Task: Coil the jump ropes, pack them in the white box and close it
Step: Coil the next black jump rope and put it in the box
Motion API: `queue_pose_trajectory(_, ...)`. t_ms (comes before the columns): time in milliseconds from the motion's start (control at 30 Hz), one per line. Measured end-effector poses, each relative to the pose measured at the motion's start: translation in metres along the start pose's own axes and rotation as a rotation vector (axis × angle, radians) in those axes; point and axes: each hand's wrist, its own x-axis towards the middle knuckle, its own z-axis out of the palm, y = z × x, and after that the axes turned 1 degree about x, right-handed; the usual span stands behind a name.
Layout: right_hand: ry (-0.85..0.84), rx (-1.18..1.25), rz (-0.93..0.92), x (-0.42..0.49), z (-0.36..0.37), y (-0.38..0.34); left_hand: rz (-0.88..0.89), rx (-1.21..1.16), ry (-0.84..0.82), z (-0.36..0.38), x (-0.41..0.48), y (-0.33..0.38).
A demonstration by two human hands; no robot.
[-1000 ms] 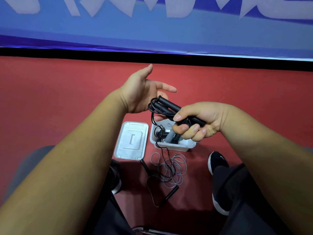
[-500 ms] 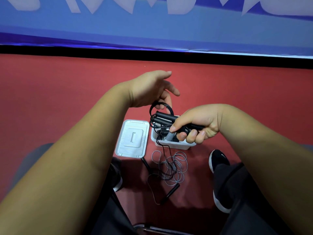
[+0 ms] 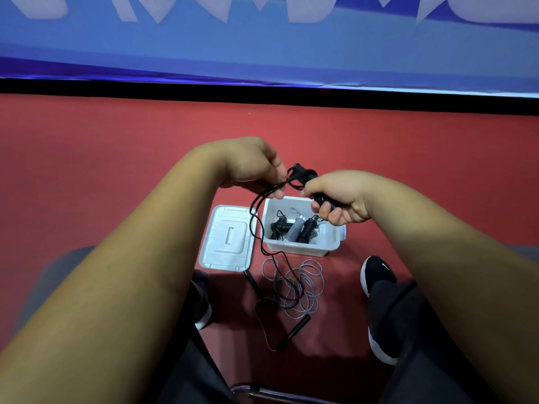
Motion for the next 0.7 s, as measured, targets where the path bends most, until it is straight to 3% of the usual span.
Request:
queue_pose_trajectory(167,0.104,0.136,-0.070,0.000,-0.006,-0.001,0.038,-0.029,-0.098,-0.003,-0.007,0.003)
queue_pose_trajectory(300,0.082,0.172,-0.089,-0.005,-0.007,-0.003,0.045,-0.057,-0.090,-0.005,-0.008,0.001)
queue_pose_trajectory(400,0.015,0.215,-0.122,-0.011,-0.009,-0.004,0.039,0.029,0.003,-0.007,-0.004,-0.004)
queue_pose_trajectory(633,-0.146,0.427,-0.231,-0.015,0.002,-0.006,0.104,0.553,0.315,0.006,0.003,0.004)
queue_pose_trajectory(700,-0.129,0.508,-0.235,-0.013,0.003,-0.008,0.163,0.545,0.382,0.007,0.002,0.008)
